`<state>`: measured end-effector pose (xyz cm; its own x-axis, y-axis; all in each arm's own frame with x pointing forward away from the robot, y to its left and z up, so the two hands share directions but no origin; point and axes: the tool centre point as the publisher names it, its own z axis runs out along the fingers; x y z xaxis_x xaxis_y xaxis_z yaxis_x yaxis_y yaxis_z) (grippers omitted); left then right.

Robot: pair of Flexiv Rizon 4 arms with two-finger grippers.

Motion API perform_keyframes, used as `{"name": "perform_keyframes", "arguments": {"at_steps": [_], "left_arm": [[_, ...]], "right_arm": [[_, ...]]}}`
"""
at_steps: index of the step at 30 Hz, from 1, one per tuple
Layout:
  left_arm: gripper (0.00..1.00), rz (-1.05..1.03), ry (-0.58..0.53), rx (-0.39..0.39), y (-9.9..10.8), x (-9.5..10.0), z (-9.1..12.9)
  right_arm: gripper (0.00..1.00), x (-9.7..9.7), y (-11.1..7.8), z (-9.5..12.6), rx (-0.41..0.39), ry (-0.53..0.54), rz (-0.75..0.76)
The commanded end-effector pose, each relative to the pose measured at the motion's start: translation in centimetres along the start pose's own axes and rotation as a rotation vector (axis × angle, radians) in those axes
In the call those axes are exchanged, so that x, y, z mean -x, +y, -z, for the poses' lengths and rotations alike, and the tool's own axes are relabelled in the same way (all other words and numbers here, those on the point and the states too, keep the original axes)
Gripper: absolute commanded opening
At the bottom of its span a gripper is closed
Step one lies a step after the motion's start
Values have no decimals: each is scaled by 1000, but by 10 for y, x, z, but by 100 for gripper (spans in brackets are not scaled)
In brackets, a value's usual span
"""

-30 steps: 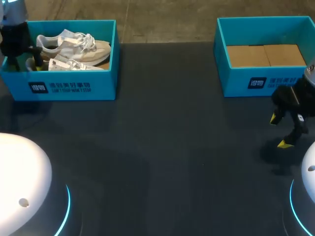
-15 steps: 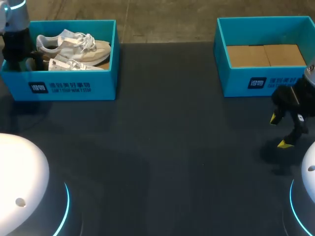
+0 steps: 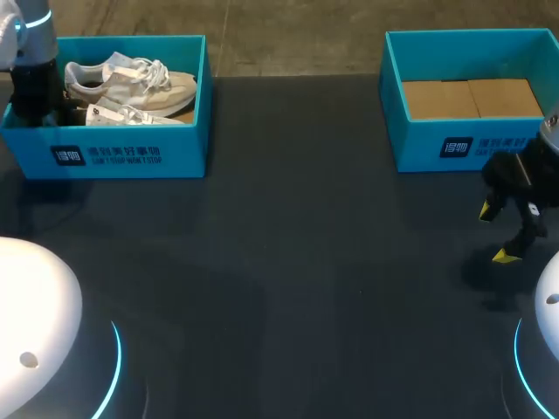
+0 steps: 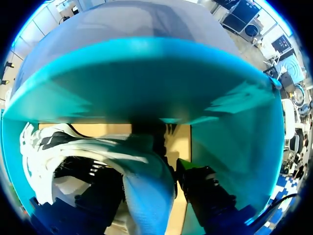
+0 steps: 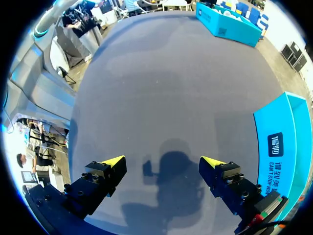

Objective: Take the shoe out of the shoebox, open the shoe tongue, remove and reinsert the insole, then place the shoe into the shoebox

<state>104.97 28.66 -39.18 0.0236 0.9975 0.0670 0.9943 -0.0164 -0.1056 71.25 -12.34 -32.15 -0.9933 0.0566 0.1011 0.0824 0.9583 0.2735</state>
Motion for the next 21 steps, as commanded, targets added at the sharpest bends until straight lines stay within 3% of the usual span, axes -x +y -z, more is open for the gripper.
{"name": "perform_keyframes", "arguments": {"at_steps": [1,4,6,7,21], "left_arm": [[49,0,4,-4,2,-1,-3],[40,2,14,-1,2,-1,-4],[7,2,15,0,2,-1,-4],[0,1,16,1,2,-1,-4],[0,4,32,18,3,-4,5]], "right_arm": [[100,-1,0,0,-3,-1,-1],[100,-1,0,0,-3,-1,-1],[100,-1,0,0,-3,-1,-1],[100,-1,0,0,-3,-1,-1],[100,-1,0,0,-3,-1,-1]]}}
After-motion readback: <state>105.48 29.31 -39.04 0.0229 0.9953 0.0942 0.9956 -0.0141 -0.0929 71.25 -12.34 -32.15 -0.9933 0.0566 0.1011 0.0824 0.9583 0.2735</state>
